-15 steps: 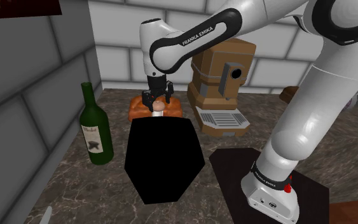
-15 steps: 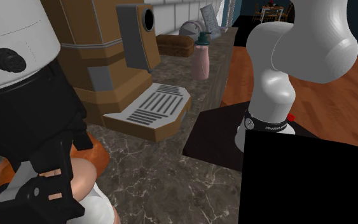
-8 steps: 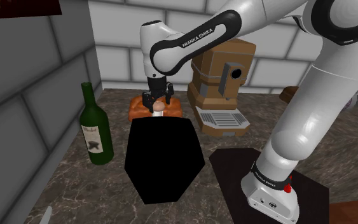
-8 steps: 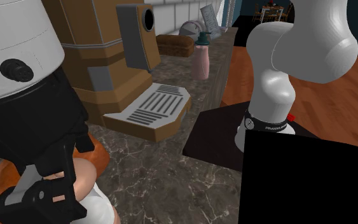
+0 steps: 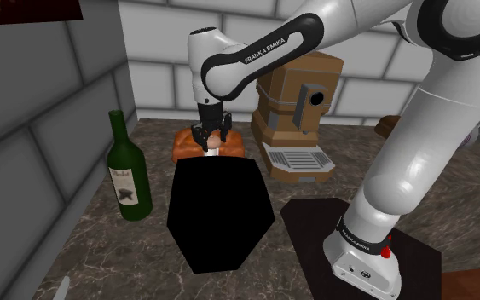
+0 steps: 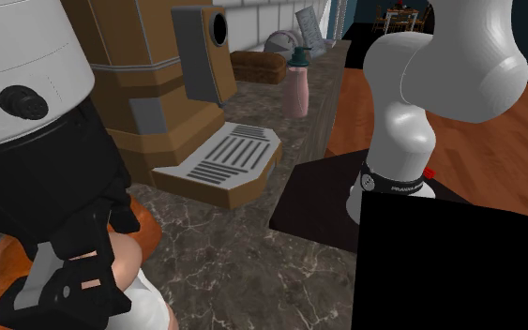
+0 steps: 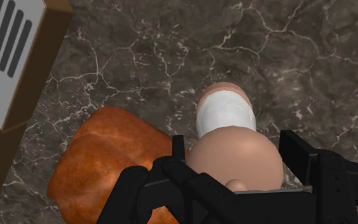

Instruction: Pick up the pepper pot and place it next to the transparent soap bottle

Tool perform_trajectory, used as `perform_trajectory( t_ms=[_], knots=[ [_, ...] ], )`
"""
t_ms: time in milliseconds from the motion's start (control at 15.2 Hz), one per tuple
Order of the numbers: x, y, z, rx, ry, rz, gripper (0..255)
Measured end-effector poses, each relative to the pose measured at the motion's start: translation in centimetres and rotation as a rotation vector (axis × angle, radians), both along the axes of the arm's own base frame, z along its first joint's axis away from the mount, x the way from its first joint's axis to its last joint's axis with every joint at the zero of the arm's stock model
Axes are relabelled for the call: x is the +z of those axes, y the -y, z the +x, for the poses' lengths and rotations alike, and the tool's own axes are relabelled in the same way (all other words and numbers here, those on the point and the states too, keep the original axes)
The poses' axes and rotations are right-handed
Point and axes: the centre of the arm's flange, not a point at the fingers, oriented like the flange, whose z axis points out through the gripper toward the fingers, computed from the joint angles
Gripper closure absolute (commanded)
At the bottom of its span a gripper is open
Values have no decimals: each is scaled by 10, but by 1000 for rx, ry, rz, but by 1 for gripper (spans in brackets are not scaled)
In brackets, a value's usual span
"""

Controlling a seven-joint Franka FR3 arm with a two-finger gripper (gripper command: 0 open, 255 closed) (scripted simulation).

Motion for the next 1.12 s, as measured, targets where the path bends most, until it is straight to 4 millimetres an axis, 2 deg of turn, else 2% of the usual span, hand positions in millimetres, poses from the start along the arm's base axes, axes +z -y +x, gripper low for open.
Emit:
perform_trajectory(
  t_ms=[330,1122],
  knots=[
    [6,0,0,0,-1,0,255],
    [67,0,-1,0,-1,0,255]
  ],
)
